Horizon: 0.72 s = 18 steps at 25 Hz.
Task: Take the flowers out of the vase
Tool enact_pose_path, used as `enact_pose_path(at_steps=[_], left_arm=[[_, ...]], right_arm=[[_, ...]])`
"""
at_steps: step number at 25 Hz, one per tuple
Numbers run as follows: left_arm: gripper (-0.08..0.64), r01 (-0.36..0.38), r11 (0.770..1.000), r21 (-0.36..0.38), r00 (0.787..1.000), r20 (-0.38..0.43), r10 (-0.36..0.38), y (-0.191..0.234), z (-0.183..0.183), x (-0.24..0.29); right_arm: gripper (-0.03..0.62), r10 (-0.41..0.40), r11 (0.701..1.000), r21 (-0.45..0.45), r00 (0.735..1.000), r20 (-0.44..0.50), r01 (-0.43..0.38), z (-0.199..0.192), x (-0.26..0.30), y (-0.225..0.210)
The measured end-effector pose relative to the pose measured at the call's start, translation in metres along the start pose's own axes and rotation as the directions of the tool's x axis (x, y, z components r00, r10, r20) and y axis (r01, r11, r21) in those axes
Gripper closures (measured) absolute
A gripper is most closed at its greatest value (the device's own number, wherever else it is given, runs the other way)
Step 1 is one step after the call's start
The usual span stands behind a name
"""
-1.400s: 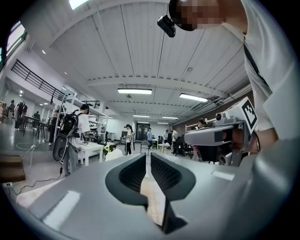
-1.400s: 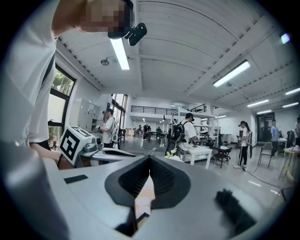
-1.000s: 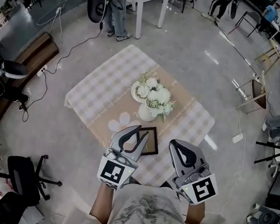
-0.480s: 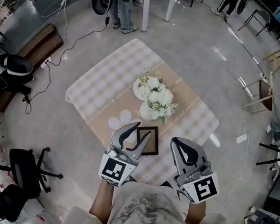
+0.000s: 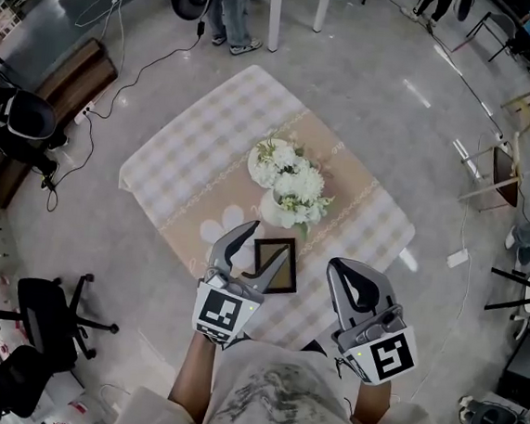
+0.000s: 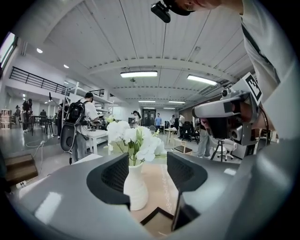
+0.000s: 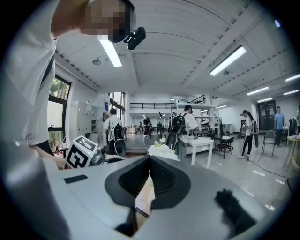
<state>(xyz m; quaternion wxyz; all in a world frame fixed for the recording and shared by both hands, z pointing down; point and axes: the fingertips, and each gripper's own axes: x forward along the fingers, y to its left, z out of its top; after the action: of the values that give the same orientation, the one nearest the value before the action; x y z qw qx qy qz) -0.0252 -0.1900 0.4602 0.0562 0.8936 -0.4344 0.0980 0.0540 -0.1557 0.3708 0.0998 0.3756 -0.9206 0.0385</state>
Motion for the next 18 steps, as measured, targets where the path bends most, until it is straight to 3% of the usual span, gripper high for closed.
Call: enact_pose_path(at_steps=[18], left_arm=[[0.143,0.002,1.000,0.004,1.000,0.017,-0.002,0.007,-0.017,0.033]], right_arm=[[0.577,-0.008,1.000,0.001,1.000,-0.021,0.008,-0.006,-0.001,-0.016]])
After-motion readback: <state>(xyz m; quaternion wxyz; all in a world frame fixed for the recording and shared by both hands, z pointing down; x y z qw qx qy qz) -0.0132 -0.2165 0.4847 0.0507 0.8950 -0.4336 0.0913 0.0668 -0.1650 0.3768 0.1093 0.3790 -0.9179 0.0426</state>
